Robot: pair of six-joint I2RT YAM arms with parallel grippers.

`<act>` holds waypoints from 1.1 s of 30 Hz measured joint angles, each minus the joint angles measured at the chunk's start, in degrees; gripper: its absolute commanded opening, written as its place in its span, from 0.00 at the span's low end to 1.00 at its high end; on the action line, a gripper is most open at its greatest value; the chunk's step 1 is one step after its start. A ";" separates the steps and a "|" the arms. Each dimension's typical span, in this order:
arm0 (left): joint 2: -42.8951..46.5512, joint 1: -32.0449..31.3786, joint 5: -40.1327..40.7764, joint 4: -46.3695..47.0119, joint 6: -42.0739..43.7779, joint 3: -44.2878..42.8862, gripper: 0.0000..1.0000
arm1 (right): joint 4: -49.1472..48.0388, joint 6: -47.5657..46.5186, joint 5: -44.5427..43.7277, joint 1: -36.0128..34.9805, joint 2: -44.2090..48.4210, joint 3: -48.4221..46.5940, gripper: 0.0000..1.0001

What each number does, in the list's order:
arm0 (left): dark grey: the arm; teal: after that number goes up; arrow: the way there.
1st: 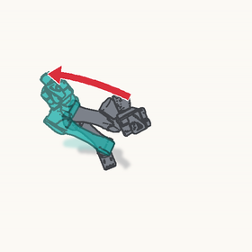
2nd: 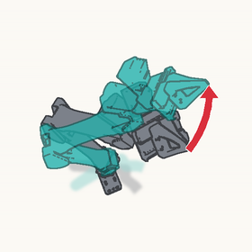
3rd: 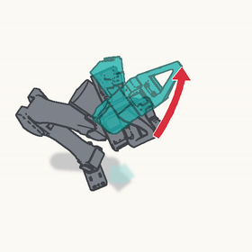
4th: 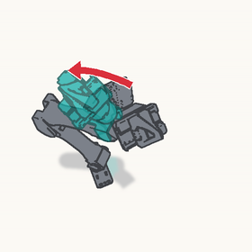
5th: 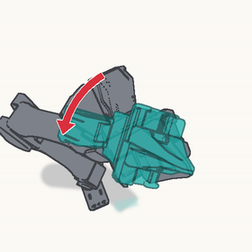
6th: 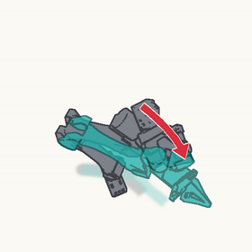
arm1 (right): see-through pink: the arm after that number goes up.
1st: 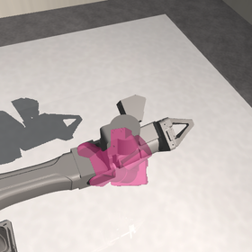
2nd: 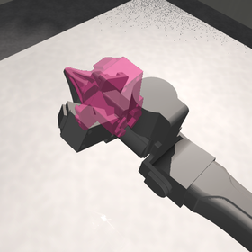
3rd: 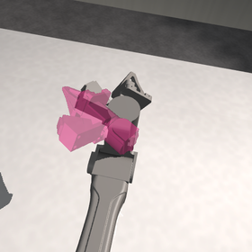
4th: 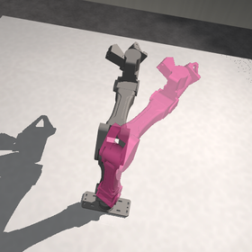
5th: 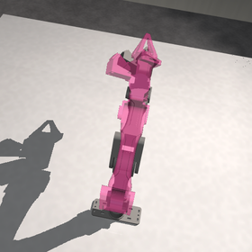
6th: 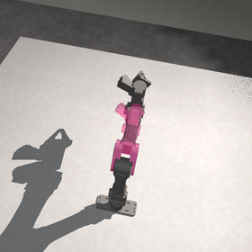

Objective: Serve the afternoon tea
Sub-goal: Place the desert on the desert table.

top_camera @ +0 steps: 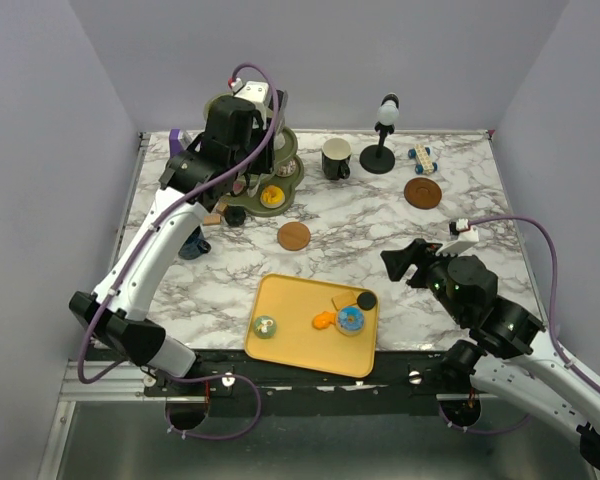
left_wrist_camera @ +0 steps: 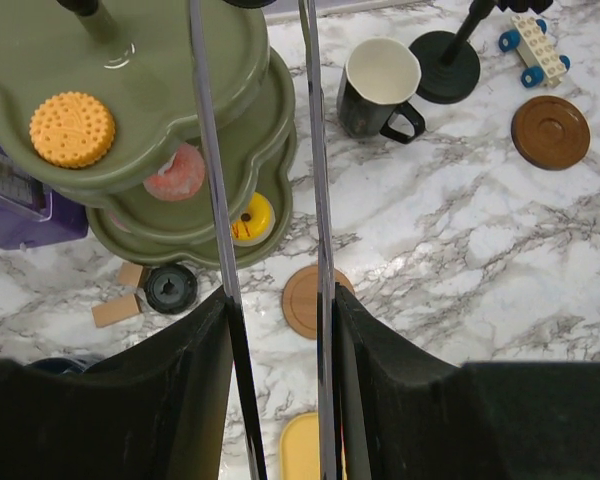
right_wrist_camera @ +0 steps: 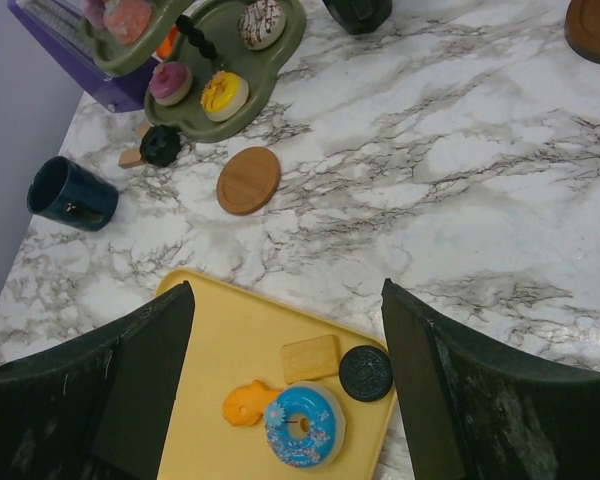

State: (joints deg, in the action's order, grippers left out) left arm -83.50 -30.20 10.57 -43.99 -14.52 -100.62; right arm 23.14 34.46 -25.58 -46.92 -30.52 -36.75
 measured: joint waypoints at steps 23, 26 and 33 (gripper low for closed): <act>-7.69 4.94 -0.63 -2.36 2.78 -2.78 0.40 | -0.35 -0.02 0.00 0.00 -0.50 0.20 0.83; -8.39 5.29 -0.70 -2.32 2.80 -1.92 0.40 | -0.35 -0.02 0.00 0.00 -0.52 0.20 0.83; -8.63 5.35 -1.05 -1.95 2.78 -1.64 0.54 | -0.35 -0.02 0.00 0.00 -0.59 0.20 0.83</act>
State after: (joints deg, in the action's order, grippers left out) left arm -92.14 -24.84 9.52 -45.93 -11.75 -102.26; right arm 22.79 34.44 -25.58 -46.92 -31.11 -36.56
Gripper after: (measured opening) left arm 0.478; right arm 0.834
